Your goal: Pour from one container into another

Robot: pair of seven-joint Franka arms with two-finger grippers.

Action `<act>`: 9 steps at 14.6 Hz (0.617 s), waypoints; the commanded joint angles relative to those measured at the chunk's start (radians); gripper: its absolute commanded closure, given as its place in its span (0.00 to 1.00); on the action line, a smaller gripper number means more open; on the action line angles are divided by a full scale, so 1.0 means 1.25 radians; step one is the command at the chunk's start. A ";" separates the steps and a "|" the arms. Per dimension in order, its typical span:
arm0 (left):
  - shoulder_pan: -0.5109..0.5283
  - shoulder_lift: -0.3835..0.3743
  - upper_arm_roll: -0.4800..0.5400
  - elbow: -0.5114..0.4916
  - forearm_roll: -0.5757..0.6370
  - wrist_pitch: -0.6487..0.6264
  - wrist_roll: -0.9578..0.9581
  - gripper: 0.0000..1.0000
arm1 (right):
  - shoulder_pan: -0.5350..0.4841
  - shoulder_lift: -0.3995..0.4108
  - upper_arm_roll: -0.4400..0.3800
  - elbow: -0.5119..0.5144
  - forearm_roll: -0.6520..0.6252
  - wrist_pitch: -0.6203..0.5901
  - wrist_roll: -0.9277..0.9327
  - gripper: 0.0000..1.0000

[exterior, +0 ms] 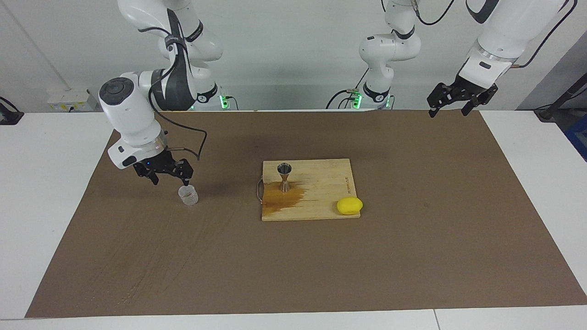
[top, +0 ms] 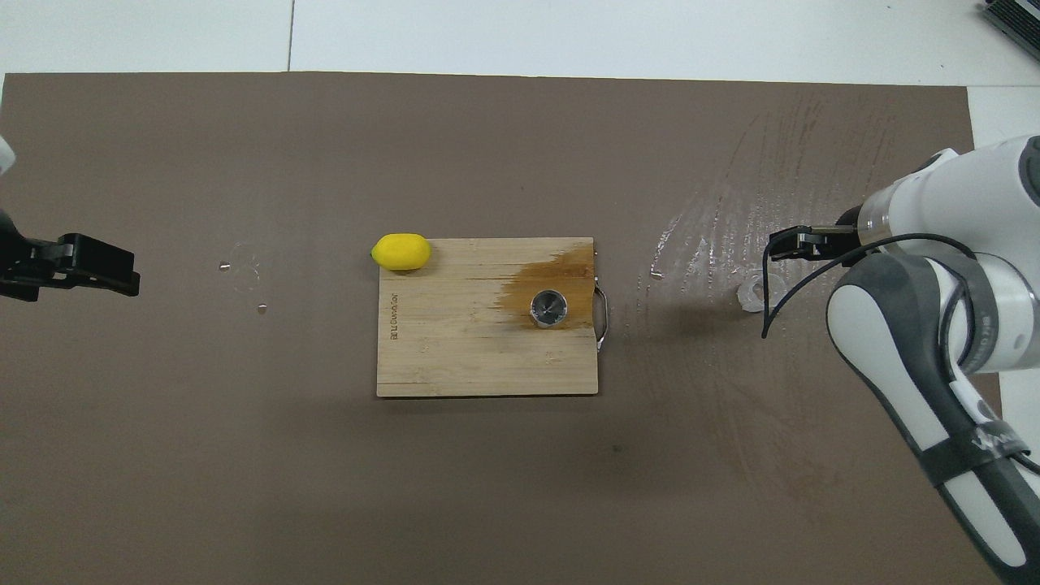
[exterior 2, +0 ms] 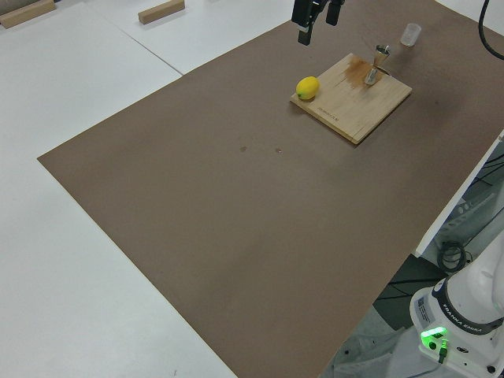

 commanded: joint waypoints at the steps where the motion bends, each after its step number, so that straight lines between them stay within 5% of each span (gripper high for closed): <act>1: 0.015 -0.013 -0.006 -0.009 -0.011 -0.010 0.004 0.00 | 0.015 -0.008 0.001 0.122 -0.028 -0.139 -0.002 0.00; 5: 0.015 -0.013 -0.007 -0.009 -0.010 -0.010 0.004 0.00 | 0.043 -0.009 0.001 0.227 -0.054 -0.266 0.033 0.00; 9: 0.015 -0.013 -0.006 -0.009 -0.011 -0.010 0.004 0.00 | 0.043 -0.046 0.015 0.230 -0.038 -0.298 0.067 0.00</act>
